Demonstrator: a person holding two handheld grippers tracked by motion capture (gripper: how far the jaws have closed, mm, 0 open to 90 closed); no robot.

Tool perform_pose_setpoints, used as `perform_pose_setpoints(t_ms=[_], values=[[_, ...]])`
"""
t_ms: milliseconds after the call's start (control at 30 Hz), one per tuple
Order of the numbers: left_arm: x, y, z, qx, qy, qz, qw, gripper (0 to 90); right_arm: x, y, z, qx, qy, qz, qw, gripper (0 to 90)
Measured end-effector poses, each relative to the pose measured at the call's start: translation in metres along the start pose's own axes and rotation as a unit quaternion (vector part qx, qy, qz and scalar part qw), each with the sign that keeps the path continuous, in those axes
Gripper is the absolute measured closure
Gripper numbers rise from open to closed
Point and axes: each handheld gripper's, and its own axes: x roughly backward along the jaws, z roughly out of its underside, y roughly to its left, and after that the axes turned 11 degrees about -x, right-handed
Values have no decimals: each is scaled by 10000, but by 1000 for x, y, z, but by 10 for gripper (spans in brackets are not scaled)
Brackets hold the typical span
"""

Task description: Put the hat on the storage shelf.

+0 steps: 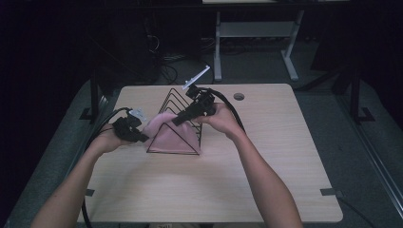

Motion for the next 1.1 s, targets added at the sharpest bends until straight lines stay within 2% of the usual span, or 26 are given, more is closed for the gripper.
perform_pose_setpoints(t_ms=[67,133,267,333,433,600,667,767,1100], values=[[-1,1,0,-14,28,8,10000,848,-1,1,0,-35,29,-35,10000,784],[-1,0,1,-45,53,75,9999,850,-3,3,1,119,31,73,9999,799],[1,-2,2,-72,65,73,9999,850,-4,2,1,57,59,17,10000,789],[3,-3,2,-49,48,70,10000,850,-3,1,2,64,33,-15,10000,763],[5,-4,2,-39,13,74,10000,841,-1,3,7,157,-67,58,9998,690],[8,-3,3,7,-54,102,9999,796,9,0,17,169,-285,163,9993,574],[9,-4,4,36,-91,103,9999,764,16,0,23,79,-352,170,9992,548],[13,-4,4,52,-160,80,9998,722,24,-2,29,-14,-415,150,9990,546],[20,-9,6,31,-233,45,9997,653,44,-4,41,-39,-506,307,9982,518]])
